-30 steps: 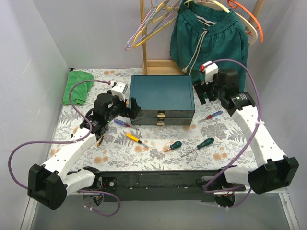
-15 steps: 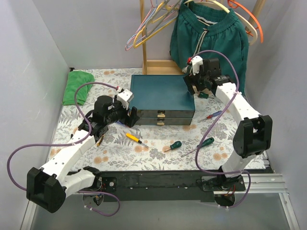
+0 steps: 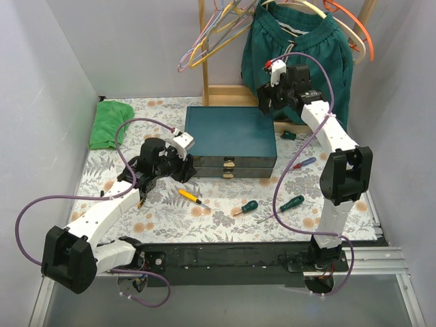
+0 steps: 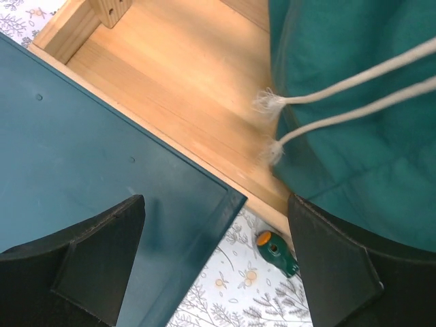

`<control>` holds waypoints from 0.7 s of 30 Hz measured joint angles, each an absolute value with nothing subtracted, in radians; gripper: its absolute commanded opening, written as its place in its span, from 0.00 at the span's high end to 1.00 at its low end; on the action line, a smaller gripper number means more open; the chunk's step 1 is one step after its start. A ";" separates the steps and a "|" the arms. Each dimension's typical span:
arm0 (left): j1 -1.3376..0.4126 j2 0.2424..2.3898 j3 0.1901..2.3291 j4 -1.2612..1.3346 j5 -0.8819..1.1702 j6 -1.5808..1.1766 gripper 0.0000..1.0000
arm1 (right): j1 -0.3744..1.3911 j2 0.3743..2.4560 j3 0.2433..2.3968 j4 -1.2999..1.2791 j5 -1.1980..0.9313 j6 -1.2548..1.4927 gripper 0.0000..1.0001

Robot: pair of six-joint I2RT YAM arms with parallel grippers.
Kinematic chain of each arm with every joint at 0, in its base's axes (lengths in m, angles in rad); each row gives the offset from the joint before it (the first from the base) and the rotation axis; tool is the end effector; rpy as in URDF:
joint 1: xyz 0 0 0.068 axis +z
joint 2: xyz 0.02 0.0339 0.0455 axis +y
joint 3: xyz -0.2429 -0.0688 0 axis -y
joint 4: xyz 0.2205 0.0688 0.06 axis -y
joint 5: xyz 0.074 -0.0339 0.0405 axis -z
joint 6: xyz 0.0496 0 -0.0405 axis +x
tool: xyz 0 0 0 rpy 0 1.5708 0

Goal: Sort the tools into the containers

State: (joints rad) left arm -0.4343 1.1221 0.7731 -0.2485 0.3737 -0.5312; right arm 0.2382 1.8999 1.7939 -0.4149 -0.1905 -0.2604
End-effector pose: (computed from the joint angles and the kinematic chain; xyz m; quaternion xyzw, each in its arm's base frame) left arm 0.2117 -0.1181 0.2457 0.0447 0.8717 -0.3588 0.3308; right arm 0.4162 0.1107 0.3186 -0.2587 0.8230 0.0768 0.4998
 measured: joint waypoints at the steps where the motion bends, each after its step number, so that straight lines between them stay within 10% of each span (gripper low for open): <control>1: -0.434 1.129 0.773 -0.244 0.375 -0.533 0.53 | 0.239 1.911 1.803 -0.414 -0.196 -0.257 0.08; 10: -0.438 1.238 0.805 -0.186 0.431 -0.563 0.32 | 0.239 1.940 1.809 -0.416 -0.211 -0.245 0.08; 21: -0.505 1.356 0.911 -0.102 0.509 -0.985 0.32 | 0.239 1.875 1.739 -0.422 -0.195 -0.241 0.08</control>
